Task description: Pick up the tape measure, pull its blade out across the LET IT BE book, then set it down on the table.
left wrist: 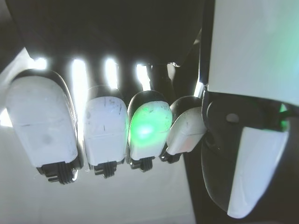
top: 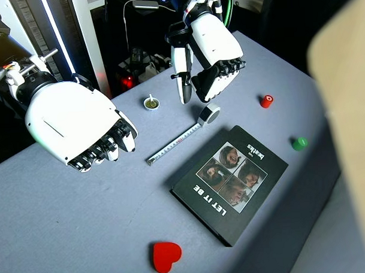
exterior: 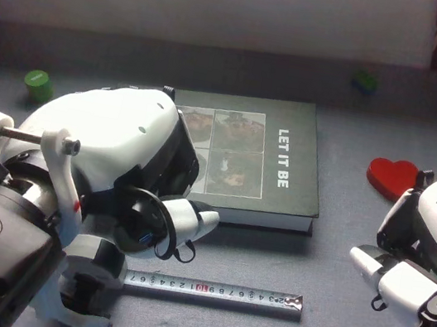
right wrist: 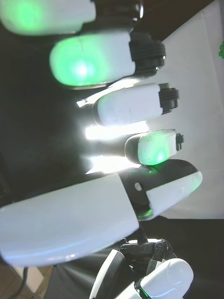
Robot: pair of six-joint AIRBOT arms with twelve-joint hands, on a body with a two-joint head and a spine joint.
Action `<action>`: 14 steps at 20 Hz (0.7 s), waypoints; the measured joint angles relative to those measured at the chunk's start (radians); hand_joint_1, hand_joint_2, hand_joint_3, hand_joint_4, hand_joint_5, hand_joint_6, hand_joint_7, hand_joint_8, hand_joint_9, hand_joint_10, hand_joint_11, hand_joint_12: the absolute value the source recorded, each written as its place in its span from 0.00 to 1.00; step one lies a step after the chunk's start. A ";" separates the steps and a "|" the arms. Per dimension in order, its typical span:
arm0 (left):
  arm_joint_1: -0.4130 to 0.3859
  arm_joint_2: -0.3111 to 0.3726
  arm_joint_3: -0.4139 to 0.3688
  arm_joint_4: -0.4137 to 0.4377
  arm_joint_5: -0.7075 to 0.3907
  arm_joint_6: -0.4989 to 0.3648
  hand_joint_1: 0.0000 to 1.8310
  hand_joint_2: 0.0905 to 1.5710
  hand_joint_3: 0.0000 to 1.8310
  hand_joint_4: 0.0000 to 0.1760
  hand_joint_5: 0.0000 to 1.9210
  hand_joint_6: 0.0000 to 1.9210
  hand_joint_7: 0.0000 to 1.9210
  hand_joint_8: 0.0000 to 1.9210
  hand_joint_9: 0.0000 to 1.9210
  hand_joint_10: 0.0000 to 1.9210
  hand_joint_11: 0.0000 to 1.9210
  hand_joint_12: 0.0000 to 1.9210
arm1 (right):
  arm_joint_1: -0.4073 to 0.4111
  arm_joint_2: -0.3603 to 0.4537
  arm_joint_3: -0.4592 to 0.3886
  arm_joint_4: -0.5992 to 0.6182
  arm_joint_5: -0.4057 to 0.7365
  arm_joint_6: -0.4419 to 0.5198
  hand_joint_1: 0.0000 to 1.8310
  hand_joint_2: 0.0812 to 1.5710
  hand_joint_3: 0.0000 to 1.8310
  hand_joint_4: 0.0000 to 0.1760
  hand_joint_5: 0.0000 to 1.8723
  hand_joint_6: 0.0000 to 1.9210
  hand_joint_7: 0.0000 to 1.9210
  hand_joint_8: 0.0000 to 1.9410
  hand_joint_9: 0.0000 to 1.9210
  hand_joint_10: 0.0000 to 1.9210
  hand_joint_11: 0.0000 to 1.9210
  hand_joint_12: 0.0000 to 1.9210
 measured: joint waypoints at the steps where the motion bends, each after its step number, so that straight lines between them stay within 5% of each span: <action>1: 0.000 0.000 -0.002 0.000 0.001 -0.002 0.21 0.58 0.05 0.00 0.13 0.03 0.12 0.03 0.11 0.04 0.04 0.32 | 0.000 0.000 0.000 0.000 -0.001 -0.005 0.01 0.63 0.10 0.00 0.04 0.02 0.07 0.02 0.05 0.03 0.00 0.27; 2: -0.002 0.000 -0.006 -0.011 0.000 -0.001 0.24 0.60 0.01 0.00 0.14 0.01 0.13 0.01 0.12 0.01 0.04 0.32 | 0.000 0.000 0.000 0.001 -0.002 -0.018 0.00 0.68 0.02 0.00 0.04 0.00 0.07 0.00 0.05 0.00 0.00 0.26; 9: -0.009 0.005 -0.009 -0.019 0.010 0.002 0.28 0.60 0.00 0.00 0.16 0.00 0.15 0.00 0.14 0.01 0.05 0.32 | 0.000 0.000 0.000 0.002 0.000 0.001 0.02 0.69 0.00 0.00 0.06 0.00 0.08 0.00 0.06 0.00 0.00 0.27; 14: -0.009 0.043 0.003 -0.011 0.056 -0.016 0.45 0.60 0.00 0.00 0.22 0.00 0.21 0.00 0.19 0.00 0.08 0.32 | -0.032 -0.003 -0.006 -0.052 -0.005 0.047 0.02 0.70 0.00 0.00 0.06 0.00 0.08 0.00 0.06 0.00 0.00 0.27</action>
